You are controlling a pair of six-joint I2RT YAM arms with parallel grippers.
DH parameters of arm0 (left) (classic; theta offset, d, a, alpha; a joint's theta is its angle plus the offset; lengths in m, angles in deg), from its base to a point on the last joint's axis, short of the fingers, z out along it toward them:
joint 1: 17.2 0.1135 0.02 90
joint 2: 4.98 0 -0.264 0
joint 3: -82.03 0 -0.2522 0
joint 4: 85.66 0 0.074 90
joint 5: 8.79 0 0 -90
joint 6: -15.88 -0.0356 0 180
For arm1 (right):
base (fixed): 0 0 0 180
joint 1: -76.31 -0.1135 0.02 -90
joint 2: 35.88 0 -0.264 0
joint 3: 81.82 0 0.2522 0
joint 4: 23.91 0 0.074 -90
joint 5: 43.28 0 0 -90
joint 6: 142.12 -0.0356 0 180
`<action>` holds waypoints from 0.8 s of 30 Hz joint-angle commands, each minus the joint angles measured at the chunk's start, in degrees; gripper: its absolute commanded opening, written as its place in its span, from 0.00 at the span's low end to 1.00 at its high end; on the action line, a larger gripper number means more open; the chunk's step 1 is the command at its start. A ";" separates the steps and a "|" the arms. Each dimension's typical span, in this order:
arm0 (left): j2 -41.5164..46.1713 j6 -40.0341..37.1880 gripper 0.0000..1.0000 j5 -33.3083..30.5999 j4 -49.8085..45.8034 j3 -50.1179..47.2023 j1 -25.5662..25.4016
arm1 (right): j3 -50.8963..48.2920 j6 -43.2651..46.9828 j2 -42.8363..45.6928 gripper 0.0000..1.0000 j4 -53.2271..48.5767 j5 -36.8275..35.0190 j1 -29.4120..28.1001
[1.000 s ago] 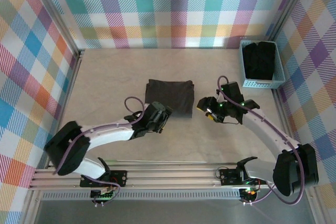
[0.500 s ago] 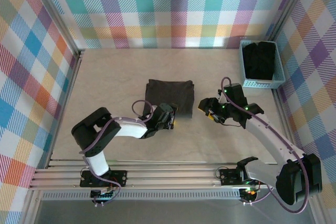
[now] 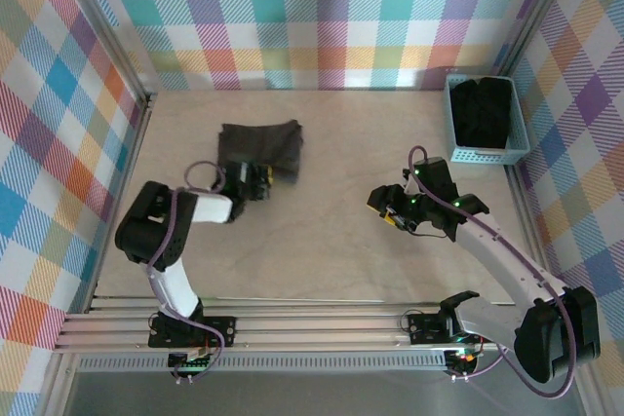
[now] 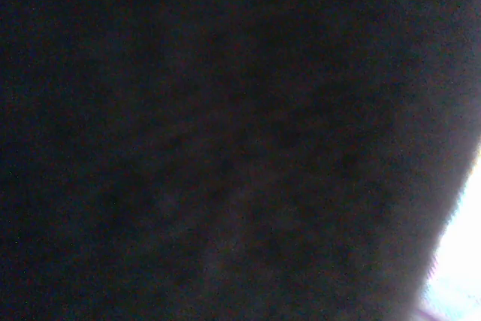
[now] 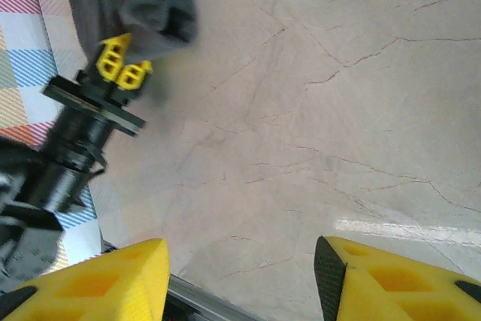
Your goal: Fold and stack the t-shirts
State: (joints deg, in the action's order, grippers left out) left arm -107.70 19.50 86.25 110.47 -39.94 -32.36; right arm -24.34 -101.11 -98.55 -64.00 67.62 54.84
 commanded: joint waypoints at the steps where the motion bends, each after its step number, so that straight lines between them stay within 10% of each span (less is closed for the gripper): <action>1: -2.87 -14.63 0.00 12.08 -9.16 8.44 10.26 | 1.57 0.33 -1.49 0.54 2.27 0.93 -0.37; 9: -22.59 -37.67 0.00 25.41 -30.98 39.30 25.19 | 6.00 2.37 -7.37 0.54 3.26 2.20 -0.32; 16: -32.78 -40.67 0.03 28.66 -38.68 55.09 27.43 | 11.06 3.21 -12.17 0.55 3.63 2.97 -0.32; 20: -27.98 -41.71 0.89 29.38 -37.59 51.61 26.86 | 10.16 3.95 -10.84 0.60 6.93 2.25 -0.32; 24: -11.12 -43.80 1.00 22.93 -37.72 38.27 26.92 | 5.99 4.44 -2.06 1.00 14.75 -1.82 -0.32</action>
State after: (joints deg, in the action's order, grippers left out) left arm -130.19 -21.09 112.35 76.38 3.86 -5.12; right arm -16.73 -98.27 -106.90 -55.98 68.22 54.84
